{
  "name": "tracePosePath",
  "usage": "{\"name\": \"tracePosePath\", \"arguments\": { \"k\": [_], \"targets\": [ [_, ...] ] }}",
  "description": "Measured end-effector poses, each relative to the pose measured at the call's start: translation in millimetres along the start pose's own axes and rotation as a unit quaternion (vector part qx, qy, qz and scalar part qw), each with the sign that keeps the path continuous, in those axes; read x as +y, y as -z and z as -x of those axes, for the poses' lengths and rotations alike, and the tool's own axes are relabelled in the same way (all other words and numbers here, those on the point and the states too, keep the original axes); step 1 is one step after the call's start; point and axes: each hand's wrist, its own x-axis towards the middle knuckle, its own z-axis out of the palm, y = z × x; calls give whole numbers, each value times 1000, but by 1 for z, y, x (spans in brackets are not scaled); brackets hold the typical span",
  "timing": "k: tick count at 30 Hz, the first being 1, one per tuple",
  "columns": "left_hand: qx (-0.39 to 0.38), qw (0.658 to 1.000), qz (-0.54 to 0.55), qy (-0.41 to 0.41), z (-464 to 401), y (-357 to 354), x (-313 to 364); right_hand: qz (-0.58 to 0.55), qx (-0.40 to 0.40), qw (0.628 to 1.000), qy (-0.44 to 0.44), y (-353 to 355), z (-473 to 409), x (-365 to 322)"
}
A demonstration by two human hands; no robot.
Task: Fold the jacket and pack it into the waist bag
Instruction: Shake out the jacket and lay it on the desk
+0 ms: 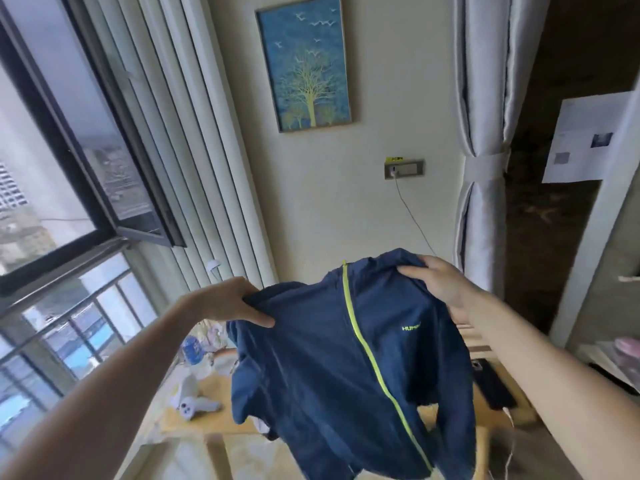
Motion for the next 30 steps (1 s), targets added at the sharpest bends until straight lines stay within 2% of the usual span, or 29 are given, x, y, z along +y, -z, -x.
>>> {"name": "tracePosePath", "arguments": {
  "k": [5,10,14,18,24,28,30],
  "targets": [
    [11,996,87,-19,-26,1,-19,15,-31,999,-9,35,-27,13],
    [20,976,217,0,-89,23,-40,59,20,998,11,68,-90,3],
    [17,969,244,19,-179,28,-66,128,32,991,3,82,-172,19],
    [-2,980,191,62,-302,0,-116,210,27,977,-35,84,-277,82],
    [10,986,121,115,-482,-94,-201,317,-19,941,-120,88,-431,245],
    [49,990,11,128,-556,-144,-215,346,16,927,-145,82,-488,326],
    [21,990,-64,122,-582,-169,-217,345,41,923,-163,79,-505,356]
  ]
}}
